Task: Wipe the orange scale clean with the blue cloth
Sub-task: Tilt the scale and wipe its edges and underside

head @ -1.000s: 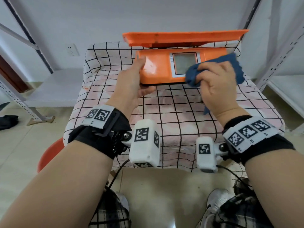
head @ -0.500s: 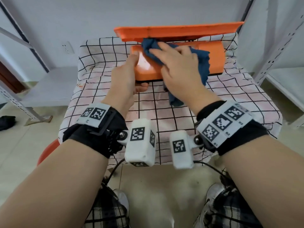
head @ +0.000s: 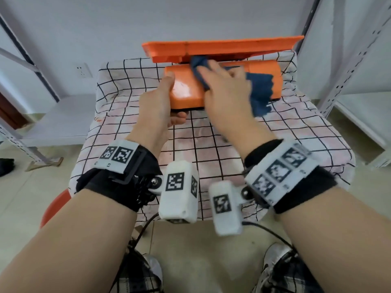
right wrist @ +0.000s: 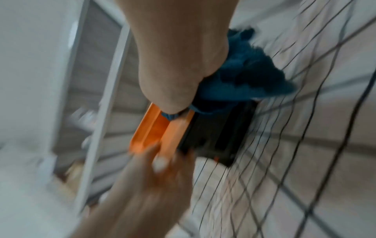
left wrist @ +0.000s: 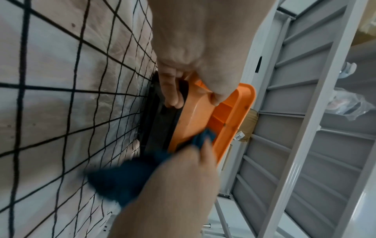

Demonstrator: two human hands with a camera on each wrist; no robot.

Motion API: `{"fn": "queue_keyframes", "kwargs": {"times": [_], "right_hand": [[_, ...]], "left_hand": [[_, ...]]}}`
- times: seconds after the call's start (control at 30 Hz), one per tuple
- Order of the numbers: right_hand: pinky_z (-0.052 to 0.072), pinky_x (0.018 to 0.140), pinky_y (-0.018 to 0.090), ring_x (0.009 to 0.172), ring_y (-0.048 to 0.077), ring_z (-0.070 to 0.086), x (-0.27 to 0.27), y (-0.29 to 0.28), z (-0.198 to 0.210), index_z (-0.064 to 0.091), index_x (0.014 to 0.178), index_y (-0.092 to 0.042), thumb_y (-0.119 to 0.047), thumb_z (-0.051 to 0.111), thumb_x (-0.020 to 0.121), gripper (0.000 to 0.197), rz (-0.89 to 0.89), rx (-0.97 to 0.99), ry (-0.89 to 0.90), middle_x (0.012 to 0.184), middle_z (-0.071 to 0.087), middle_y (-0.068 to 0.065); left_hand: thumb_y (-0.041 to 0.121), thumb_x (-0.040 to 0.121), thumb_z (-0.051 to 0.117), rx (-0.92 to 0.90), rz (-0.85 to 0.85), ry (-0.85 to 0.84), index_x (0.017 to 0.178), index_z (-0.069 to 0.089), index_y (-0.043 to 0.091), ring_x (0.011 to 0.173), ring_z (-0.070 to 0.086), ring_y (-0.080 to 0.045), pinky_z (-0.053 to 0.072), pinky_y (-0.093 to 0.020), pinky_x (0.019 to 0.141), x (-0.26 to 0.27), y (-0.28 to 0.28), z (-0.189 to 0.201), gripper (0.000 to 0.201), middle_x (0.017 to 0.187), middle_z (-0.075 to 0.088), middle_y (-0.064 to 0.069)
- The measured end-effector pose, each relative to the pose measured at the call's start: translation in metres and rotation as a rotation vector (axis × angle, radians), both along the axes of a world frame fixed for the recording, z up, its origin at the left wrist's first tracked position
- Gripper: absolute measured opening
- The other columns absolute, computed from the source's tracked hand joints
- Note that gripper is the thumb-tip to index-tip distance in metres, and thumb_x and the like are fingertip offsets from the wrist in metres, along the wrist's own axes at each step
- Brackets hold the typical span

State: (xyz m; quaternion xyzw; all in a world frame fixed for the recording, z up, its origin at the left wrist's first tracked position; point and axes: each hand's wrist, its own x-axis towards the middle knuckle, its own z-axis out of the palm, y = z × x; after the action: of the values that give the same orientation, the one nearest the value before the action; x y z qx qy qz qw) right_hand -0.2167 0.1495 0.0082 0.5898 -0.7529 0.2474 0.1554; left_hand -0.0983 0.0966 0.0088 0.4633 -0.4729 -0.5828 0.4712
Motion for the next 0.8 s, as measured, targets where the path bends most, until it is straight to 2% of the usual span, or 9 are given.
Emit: {"fn": "queue_keyframes", "kwargs": {"times": [0.07,0.13,0.2,0.3,0.47,0.53,0.63,0.73,0.8], "right_hand": [[0.03,0.09,0.039,0.118,0.027,0.035,0.015,-0.003,0.001,0.036,0.141,-0.031,-0.015,0.036,0.093,0.05,0.093,-0.006,0.009,0.15,0.029,-0.011],[0.028,0.091,0.039,0.116,0.026,0.036,0.004,-0.003,0.004,0.038,0.14,-0.035,-0.015,0.035,0.092,0.052,0.111,0.0,0.058,0.15,0.031,-0.015],[0.028,0.091,0.04,0.115,0.028,0.039,-0.023,0.001,0.006,0.047,0.134,-0.037,-0.016,0.036,0.089,0.051,0.056,-0.038,0.074,0.146,0.039,-0.016],[0.029,0.09,0.041,0.113,0.032,0.041,-0.06,0.014,0.007,0.06,0.121,-0.035,-0.014,0.037,0.087,0.046,-0.09,-0.168,-0.007,0.136,0.051,-0.016],[0.032,0.087,0.04,0.11,0.032,0.041,-0.062,0.013,0.008,0.061,0.114,-0.026,-0.012,0.036,0.084,0.041,-0.26,-0.245,-0.147,0.123,0.057,-0.009],[0.033,0.082,0.039,0.11,0.033,0.042,-0.043,0.003,0.008,0.058,0.117,-0.026,-0.018,0.033,0.081,0.045,-0.198,-0.205,-0.06,0.129,0.053,-0.008],[0.03,0.076,0.037,0.107,0.032,0.044,0.001,-0.016,0.003,0.056,0.125,-0.027,-0.021,0.03,0.079,0.054,0.044,-0.171,0.012,0.136,0.05,-0.006],[0.039,0.074,0.044,0.089,0.035,0.05,0.023,-0.022,-0.004,0.068,0.114,-0.022,-0.019,0.029,0.078,0.053,0.289,-0.295,0.029,0.126,0.061,-0.001],[0.045,0.071,0.048,0.081,0.035,0.051,0.009,-0.019,-0.011,0.073,0.104,-0.021,-0.015,0.035,0.079,0.045,0.366,-0.372,0.075,0.118,0.066,-0.002]], "left_hand": [[0.042,0.092,0.054,-0.005,0.003,0.004,0.081,0.054,0.015,0.038,0.052,-0.013,0.043,-0.021,0.038,0.0,-0.001,0.001,0.029,0.071,0.061,-0.009],[0.043,0.092,0.054,-0.017,-0.003,0.012,0.082,0.054,0.014,0.034,0.049,-0.01,0.043,-0.021,0.037,-0.001,-0.005,0.005,0.031,0.065,0.059,-0.006],[0.045,0.092,0.054,-0.029,-0.005,0.012,0.082,0.053,0.014,0.034,0.05,-0.01,0.042,-0.021,0.036,-0.001,-0.01,0.009,0.033,0.064,0.059,-0.007],[0.047,0.092,0.051,-0.039,-0.013,0.006,0.084,0.054,0.014,0.038,0.05,-0.011,0.042,-0.02,0.036,-0.001,-0.016,0.015,0.034,0.07,0.063,-0.011],[0.05,0.091,0.051,-0.02,-0.033,0.025,0.089,0.056,0.014,0.038,0.047,-0.01,0.04,-0.019,0.036,-0.002,-0.021,0.024,0.036,0.073,0.062,-0.009],[0.049,0.092,0.051,-0.007,-0.04,0.023,0.087,0.055,0.015,0.041,0.048,-0.011,0.04,-0.02,0.036,-0.004,-0.02,0.025,0.034,0.071,0.061,-0.007],[0.048,0.093,0.049,-0.005,-0.055,0.018,0.086,0.055,0.015,0.038,0.047,-0.011,0.038,-0.018,0.036,-0.004,-0.02,0.024,0.034,0.068,0.059,-0.006],[0.043,0.092,0.05,0.002,-0.039,0.02,0.08,0.058,0.016,0.031,0.044,-0.008,0.038,-0.017,0.035,0.0,-0.021,0.021,0.03,0.062,0.055,-0.004],[0.042,0.092,0.051,0.018,-0.038,0.026,0.079,0.056,0.016,0.031,0.045,-0.008,0.039,-0.017,0.035,0.003,-0.019,0.017,0.029,0.062,0.055,-0.004]]}}
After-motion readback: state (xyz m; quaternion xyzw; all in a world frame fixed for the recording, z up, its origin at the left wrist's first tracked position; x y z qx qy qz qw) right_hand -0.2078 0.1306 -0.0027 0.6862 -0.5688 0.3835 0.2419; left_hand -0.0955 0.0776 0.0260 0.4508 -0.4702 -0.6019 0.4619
